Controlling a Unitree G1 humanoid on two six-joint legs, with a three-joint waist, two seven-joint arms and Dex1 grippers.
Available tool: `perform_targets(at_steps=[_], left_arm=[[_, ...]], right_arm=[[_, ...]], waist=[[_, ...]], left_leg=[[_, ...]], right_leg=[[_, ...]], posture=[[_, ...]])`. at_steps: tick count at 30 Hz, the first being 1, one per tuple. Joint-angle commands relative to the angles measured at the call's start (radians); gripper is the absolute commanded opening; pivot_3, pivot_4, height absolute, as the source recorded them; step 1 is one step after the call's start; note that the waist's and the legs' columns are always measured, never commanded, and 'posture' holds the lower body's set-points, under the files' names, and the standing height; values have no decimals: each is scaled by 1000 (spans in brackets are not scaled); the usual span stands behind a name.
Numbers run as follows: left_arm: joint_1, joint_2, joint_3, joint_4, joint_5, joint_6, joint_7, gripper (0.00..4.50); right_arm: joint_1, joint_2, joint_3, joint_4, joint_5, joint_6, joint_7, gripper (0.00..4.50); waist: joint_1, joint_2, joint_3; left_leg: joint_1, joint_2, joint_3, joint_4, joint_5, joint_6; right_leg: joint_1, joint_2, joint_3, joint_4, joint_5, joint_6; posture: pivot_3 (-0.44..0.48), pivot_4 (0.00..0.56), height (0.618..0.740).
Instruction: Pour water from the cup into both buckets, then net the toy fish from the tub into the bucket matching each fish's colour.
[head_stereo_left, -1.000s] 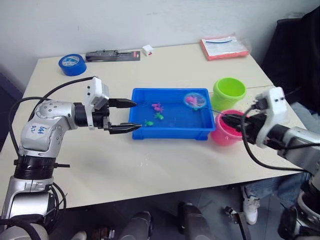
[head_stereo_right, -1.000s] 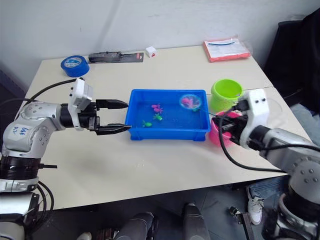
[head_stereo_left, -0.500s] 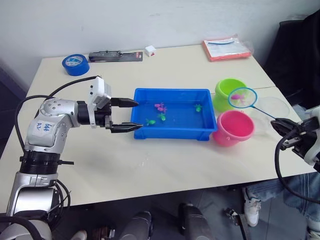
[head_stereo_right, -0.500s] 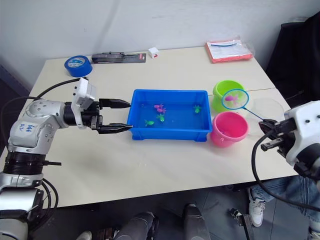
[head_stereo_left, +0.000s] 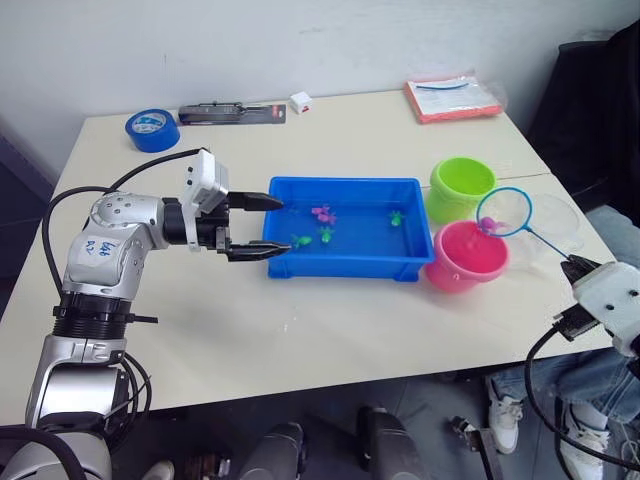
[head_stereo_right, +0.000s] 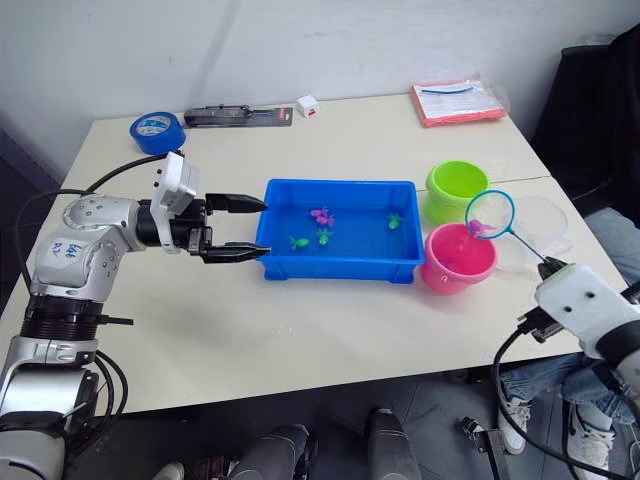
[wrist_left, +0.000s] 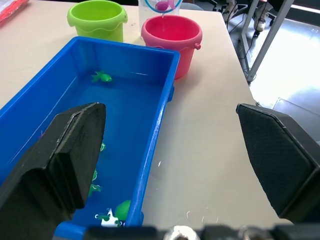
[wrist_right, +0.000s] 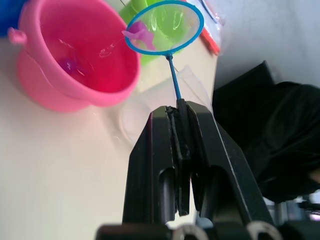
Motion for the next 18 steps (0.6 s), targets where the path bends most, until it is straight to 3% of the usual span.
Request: perform_targets(at_steps=[1,10,18], left_arm=[[-14,1,7,-3,3,-11,-11,4500],[-25,-12,3,8,12,-17,-22,4500],[-16,-15,9,-5,10,-12,-21,4500]], right_arm=[[13,-18,2,25,-158,-155,-24,775],[22,-37,-5,107,-490,-449,-108,775],[11,-18,-33,166,-687,-564,-236,775]], waist=[[0,0,0],[0,0,0],[0,0,0]], left_leg=[[0,0,0,0,0,0],[0,0,0,0,0,0],[0,-1,1,0,0,0]], right_leg=[[0,0,0,0,0,0],[0,1,0,0,0,0],[0,2,1,0,0,0]], posture=[[0,150,740],[0,150,740],[0,150,740]])
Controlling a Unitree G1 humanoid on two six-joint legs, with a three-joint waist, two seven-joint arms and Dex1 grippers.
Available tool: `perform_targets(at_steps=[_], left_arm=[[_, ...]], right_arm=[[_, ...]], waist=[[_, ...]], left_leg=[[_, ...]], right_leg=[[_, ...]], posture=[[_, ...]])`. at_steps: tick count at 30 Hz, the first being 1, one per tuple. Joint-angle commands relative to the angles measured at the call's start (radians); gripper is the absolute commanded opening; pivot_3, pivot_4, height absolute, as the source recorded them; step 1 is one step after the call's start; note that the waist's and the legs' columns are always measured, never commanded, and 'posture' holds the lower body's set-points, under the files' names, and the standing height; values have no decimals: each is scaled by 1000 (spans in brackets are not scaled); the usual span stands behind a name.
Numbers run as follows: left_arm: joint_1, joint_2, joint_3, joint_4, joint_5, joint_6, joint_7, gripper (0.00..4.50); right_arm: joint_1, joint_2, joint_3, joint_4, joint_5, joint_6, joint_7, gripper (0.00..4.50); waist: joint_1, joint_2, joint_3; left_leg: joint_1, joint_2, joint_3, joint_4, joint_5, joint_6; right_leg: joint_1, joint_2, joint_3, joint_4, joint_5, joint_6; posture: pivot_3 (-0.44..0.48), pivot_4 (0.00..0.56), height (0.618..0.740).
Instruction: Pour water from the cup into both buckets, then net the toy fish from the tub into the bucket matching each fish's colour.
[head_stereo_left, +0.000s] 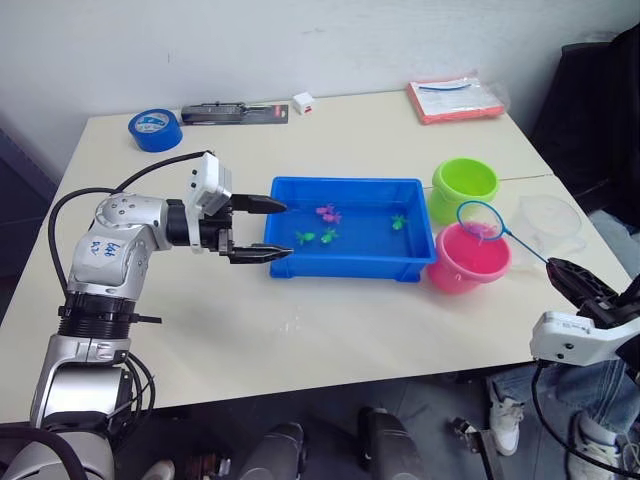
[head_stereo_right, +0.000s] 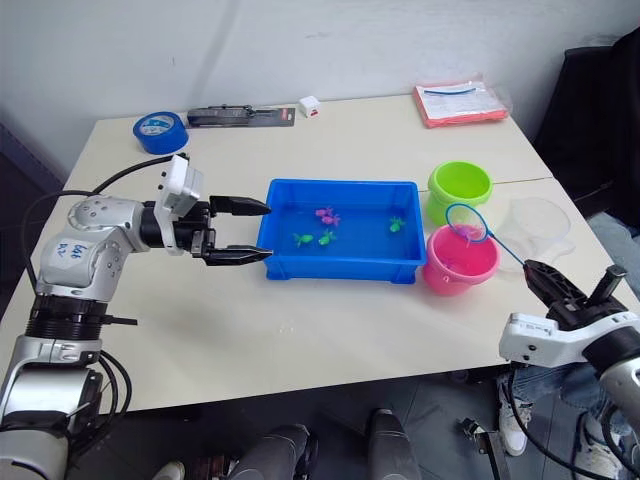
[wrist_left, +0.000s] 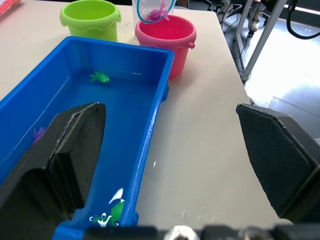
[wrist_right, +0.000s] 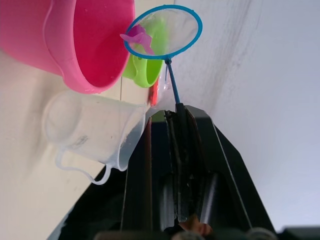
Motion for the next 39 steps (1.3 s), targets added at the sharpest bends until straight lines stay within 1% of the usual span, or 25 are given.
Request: perform_targets(at_steps=[1,6,9,11,16,19,21,23,25,27,30,32,36,37,39], left_arm=[[-11,3,12,-15,-3,-7,-1,4500],[1,6,16,-28,-5,-3,3,4500],[6,6,18,-33,-7,-1,6,4500],[8,6,19,-34,-9,1,7,4500],[15,8,27,-36,-12,5,17,4500],[26,15,43,-43,-13,7,36,4500],[41,36,66,-50,-9,26,65,4500],[58,57,83,-60,-10,46,85,4500],[88,87,100,-77,-4,71,107,4500],[129,117,135,-108,-13,95,137,4500],[172,142,174,-151,-31,151,181,4500],[197,154,193,-181,-40,175,196,4500],[276,199,256,-266,-67,256,242,4500],[287,205,264,-280,-73,265,248,4500],[319,213,292,-330,-91,299,272,4500]], right_arm=[[2,6,-62,10,-87,-50,-76,775],[34,34,-89,8,-213,-116,-197,775],[51,47,-104,17,-239,-148,-244,775],[44,51,-106,19,-224,-157,-253,775],[-54,16,-67,18,-95,-160,-192,775],[-183,-35,11,30,96,-96,-51,775],[-285,-58,90,17,259,35,98,775],[-361,-73,154,4,366,120,203,775],[-444,-54,225,-31,484,250,288,775],[-546,-21,308,-66,621,445,367,775],[-672,5,377,-75,736,690,429,775],[-731,13,399,-73,778,798,439,775],[-963,75,476,21,926,1164,458,775],[-1002,83,486,35,948,1233,457,775],[-1140,120,518,118,1014,1458,460,775]], waist=[[0,0,0],[0,0,0],[0,0,0],[0,0,0],[-6,0,0],[-11,0,0],[-20,0,0],[-24,0,0],[-26,0,0],[-29,-1,0],[-26,-1,0],[-19,-1,0],[-16,-1,0],[-17,-1,0],[-18,0,0]], left_leg=[[0,0,0,0,0,0],[0,0,0,0,0,0],[0,0,0,0,0,0],[0,0,1,0,0,0],[1,1,2,-1,0,0],[2,1,3,-1,0,0],[2,2,4,-1,0,0],[2,2,4,-1,0,0],[2,3,3,-1,0,0],[1,4,2,-2,0,0],[1,4,3,-1,-1,0],[1,4,2,-1,-1,0],[0,3,1,0,-1,0],[0,3,1,0,-1,0],[0,3,0,-1,-1,-1]], right_leg=[[0,0,0,0,0,0],[0,1,0,0,0,0],[0,1,1,0,0,0],[0,1,1,0,0,0],[0,0,3,0,0,0],[0,0,4,0,0,0],[1,0,4,0,0,0],[1,0,4,0,0,0],[0,0,3,0,0,0],[0,0,3,0,0,0],[0,0,3,-1,0,0],[0,0,2,-1,0,0],[0,0,1,-1,0,0],[0,-1,1,0,0,0],[0,-1,0,0,0,-1]], posture=[[0,150,740],[0,150,740],[0,150,740],[0,150,740],[0,150,740],[0,150,740],[0,150,740],[0,150,740],[0,150,740],[0,150,740],[0,150,740],[0,150,740],[0,150,740],[0,150,740],[0,150,740]])
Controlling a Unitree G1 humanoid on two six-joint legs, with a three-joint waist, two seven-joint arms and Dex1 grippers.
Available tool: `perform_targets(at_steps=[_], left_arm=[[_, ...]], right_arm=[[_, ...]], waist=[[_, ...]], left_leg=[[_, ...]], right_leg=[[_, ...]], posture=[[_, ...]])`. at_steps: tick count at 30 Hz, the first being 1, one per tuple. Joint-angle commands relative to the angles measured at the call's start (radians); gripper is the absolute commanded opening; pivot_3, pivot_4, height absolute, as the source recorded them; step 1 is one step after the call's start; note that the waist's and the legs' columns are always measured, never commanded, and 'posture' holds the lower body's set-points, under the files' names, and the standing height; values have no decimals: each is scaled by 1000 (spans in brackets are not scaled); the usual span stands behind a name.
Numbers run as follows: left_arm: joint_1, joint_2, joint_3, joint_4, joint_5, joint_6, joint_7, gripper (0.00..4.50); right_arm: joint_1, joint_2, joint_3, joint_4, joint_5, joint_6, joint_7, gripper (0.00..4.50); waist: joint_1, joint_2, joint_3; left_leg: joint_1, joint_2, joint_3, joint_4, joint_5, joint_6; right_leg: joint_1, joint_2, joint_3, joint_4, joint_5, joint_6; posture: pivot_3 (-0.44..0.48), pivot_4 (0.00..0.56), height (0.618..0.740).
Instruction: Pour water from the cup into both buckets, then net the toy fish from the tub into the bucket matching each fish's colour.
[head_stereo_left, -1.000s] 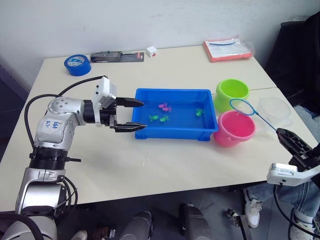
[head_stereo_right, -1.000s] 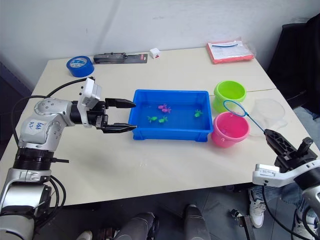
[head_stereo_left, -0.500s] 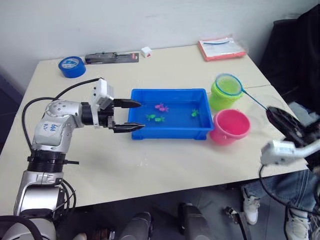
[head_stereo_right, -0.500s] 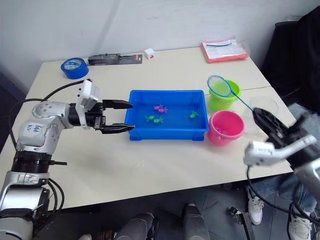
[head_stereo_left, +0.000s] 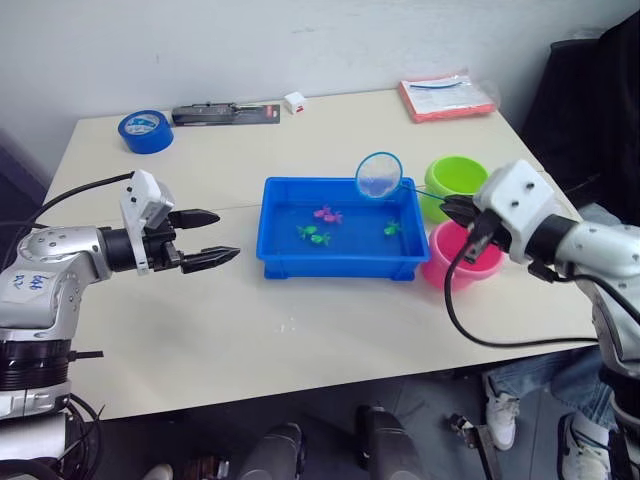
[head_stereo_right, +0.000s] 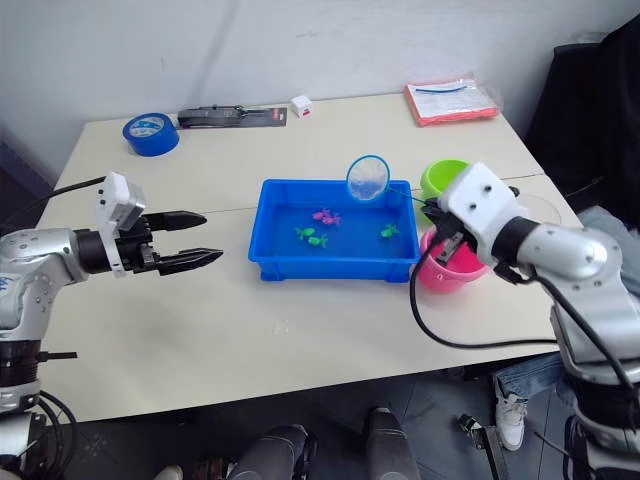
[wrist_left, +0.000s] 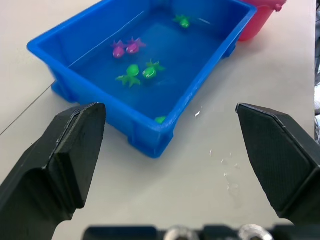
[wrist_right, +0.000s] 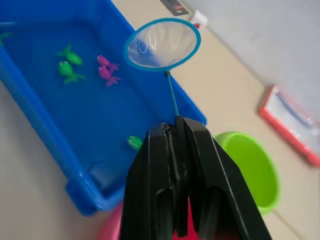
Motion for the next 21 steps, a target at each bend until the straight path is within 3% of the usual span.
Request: perform_targets(at_steps=[1,9,14,21], left_arm=[[31,26,69,-97,-47,47,37,4500],[88,30,100,-179,-78,77,76,4500],[105,35,109,-198,-88,81,93,4500],[112,34,113,-216,-99,83,109,4500]], right_arm=[[-168,41,25,87,111,333,0,775],[-318,70,94,218,183,575,-26,775],[-353,29,168,262,196,603,-17,775],[-373,96,254,377,155,541,-70,775]], waist=[[-2,0,0],[-3,0,0],[-7,0,0],[-13,0,0]], left_leg=[[0,0,0,0,0,0],[-2,-1,-2,-1,0,1],[-2,-1,-2,-1,-1,1],[-2,-1,-1,-1,-1,0]], right_leg=[[0,0,0,0,0,0],[0,-2,-3,0,0,0],[-1,-2,-3,0,0,0],[-1,-2,-3,0,0,0]], posture=[[0,150,740],[0,150,740],[0,150,740],[0,150,740]])
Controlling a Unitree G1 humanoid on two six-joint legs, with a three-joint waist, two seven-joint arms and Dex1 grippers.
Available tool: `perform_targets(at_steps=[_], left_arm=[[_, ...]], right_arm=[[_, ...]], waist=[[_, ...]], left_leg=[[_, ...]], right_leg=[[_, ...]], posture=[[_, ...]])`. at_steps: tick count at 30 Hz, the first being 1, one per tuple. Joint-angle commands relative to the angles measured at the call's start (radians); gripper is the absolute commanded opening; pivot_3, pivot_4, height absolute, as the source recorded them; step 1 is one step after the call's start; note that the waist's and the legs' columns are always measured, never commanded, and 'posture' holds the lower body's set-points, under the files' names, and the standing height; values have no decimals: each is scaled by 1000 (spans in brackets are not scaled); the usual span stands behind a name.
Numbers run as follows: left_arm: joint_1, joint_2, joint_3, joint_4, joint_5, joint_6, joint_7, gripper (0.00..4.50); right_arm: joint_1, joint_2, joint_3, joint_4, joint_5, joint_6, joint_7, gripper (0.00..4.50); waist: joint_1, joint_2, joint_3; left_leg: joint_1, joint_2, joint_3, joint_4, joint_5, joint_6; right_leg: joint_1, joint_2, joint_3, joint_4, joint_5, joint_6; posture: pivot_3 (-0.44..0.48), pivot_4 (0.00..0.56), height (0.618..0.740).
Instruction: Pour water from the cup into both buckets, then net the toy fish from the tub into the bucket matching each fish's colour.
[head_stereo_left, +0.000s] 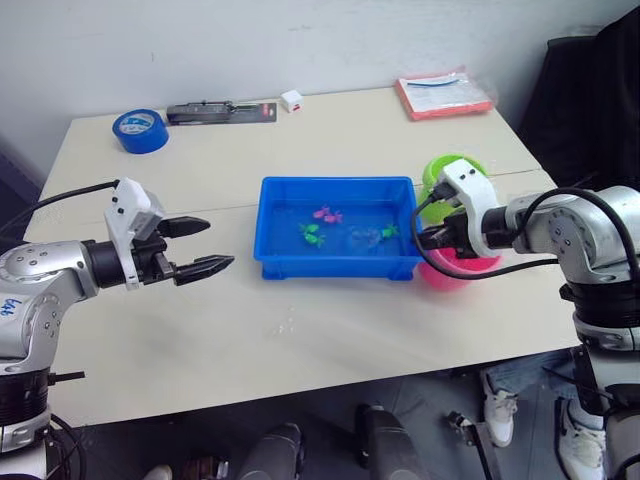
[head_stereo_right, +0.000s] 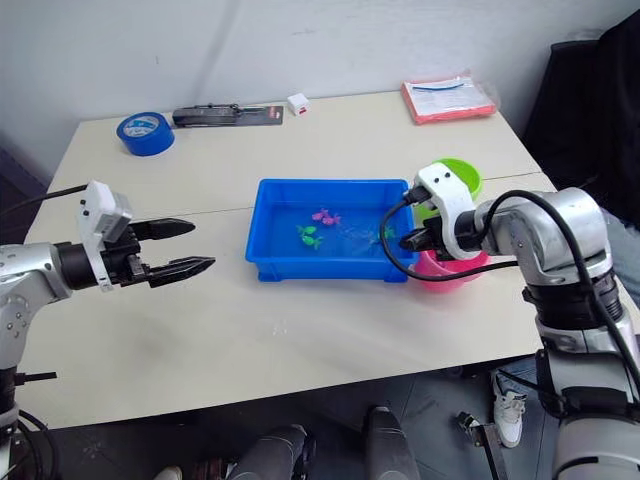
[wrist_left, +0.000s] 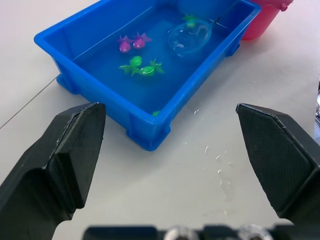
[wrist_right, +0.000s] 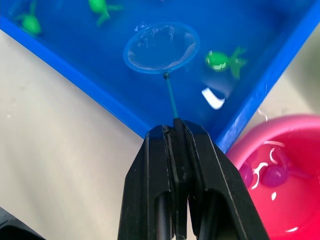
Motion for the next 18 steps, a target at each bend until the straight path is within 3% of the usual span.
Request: perform_targets(at_steps=[1,9,18], left_arm=[[9,16,36,-42,-24,-4,7,4500],[23,33,48,-64,-39,12,15,4500],[21,47,46,-66,-53,16,19,4500]], right_arm=[[-35,47,27,48,-28,-62,-36,775],[-91,151,14,209,-82,-173,-106,775],[-91,182,-16,216,-77,-172,-126,775]], waist=[[-2,0,0],[-1,0,0],[-1,0,0]], left_leg=[[0,0,0,0,0,0],[0,0,0,0,0,0],[0,0,0,0,0,0]], right_leg=[[0,0,0,0,0,0],[-1,0,-1,0,0,0],[-1,0,-2,0,0,0]], posture=[[0,150,740],[0,150,740],[0,150,740]])
